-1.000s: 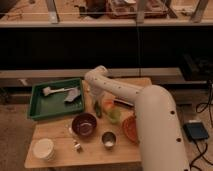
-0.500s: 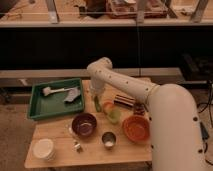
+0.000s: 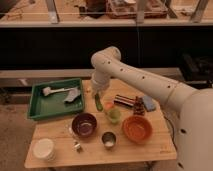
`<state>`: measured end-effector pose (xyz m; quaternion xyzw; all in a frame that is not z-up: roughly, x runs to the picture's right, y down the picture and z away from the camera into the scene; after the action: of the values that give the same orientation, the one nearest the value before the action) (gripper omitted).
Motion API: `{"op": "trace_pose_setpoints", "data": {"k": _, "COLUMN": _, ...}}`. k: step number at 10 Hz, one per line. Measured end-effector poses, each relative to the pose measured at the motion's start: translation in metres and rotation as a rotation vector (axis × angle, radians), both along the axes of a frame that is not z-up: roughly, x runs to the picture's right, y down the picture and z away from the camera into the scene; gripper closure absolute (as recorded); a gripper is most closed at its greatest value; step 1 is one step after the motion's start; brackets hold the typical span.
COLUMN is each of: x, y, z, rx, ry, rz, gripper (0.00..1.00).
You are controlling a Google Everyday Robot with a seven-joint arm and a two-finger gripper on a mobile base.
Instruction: Place pepper in purple bowl
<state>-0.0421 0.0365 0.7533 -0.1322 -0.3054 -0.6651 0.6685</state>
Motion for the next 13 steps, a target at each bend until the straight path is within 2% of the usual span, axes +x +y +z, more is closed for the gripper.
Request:
{"op": "trace_pose_setpoints", "data": {"k": 1, "x": 0.000, "y": 0.013, "z": -0.012, "rx": 0.000, "ry": -0.009, "rz": -0.002, "gripper": 0.74}}
{"op": "trace_pose_setpoints", "data": {"k": 3, "x": -0.003, "y": 0.044, "z": -0.024, "rx": 0.002, "ry": -0.041, "rz": -0.012, "gripper": 0.74}}
{"op": "trace_pose_setpoints", "data": {"k": 4, "x": -0.009, "y": 0.066, "z": -0.023, "rx": 0.013, "ry": -0.061, "rz": -0.016, "gripper": 0.74}}
{"op": "trace_pose_setpoints", "data": {"k": 6, "x": -0.035, "y": 0.088, "z": -0.014, "rx": 0.038, "ry": -0.097, "rz": -0.025, "gripper": 0.74}}
{"op": "trace_pose_setpoints", "data": {"k": 10, "x": -0.067, "y": 0.082, "z": -0.010, "rx": 0.083, "ry": -0.156, "rz": -0.046, "gripper": 0.72}}
{"op": "trace_pose_setpoints", "data": {"k": 13, "x": -0.075, "y": 0.088, "z": 0.002, "rx": 0.079, "ry": -0.182, "rz": -0.087, "gripper": 0.47}}
